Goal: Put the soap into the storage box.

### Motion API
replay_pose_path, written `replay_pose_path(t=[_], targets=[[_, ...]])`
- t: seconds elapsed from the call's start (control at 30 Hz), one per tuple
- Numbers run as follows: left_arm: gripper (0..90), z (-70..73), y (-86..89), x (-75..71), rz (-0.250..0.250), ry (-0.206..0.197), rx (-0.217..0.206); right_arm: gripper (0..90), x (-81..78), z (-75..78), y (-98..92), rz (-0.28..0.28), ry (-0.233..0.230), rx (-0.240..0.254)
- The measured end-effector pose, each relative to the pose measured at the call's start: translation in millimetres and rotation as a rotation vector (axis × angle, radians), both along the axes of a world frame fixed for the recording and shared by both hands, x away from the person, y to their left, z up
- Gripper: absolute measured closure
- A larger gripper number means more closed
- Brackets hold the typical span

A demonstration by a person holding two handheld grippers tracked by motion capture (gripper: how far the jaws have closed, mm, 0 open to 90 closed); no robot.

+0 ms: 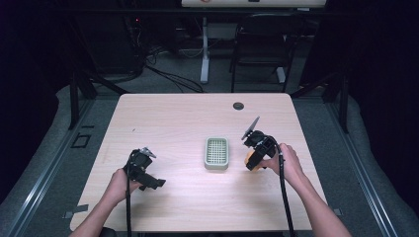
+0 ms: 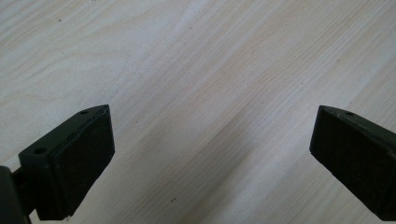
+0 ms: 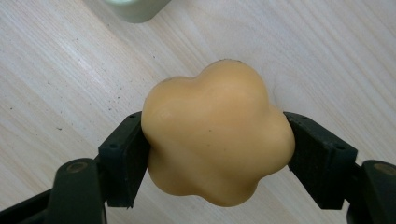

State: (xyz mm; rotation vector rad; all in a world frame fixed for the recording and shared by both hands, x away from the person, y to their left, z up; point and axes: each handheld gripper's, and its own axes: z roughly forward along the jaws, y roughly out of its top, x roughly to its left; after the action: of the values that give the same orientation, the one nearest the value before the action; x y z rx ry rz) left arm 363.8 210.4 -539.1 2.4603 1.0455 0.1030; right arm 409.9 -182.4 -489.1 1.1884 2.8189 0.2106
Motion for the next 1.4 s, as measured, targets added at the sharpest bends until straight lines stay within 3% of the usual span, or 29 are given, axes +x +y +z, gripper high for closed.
replay_pose_path(t=[0.77, 0.97, 1.4], targets=[[0.1, -0.5, -0.5, 0.4, -0.002, 0.001, -0.002, 26.7, 17.4, 15.6, 23.3, 0.035, -0.034, 0.009], [0.1, -0.2, -0.5, 0.5, -0.002, 0.002, -0.005, 26.7, 23.3, 20.4, 31.8, 0.046, -0.026, 0.003], [0.1, -0.4, -0.4, 0.9, -0.005, 0.005, -0.003, 26.7, 34.0, 21.0, 46.9, 0.069, -0.035, 0.008]])
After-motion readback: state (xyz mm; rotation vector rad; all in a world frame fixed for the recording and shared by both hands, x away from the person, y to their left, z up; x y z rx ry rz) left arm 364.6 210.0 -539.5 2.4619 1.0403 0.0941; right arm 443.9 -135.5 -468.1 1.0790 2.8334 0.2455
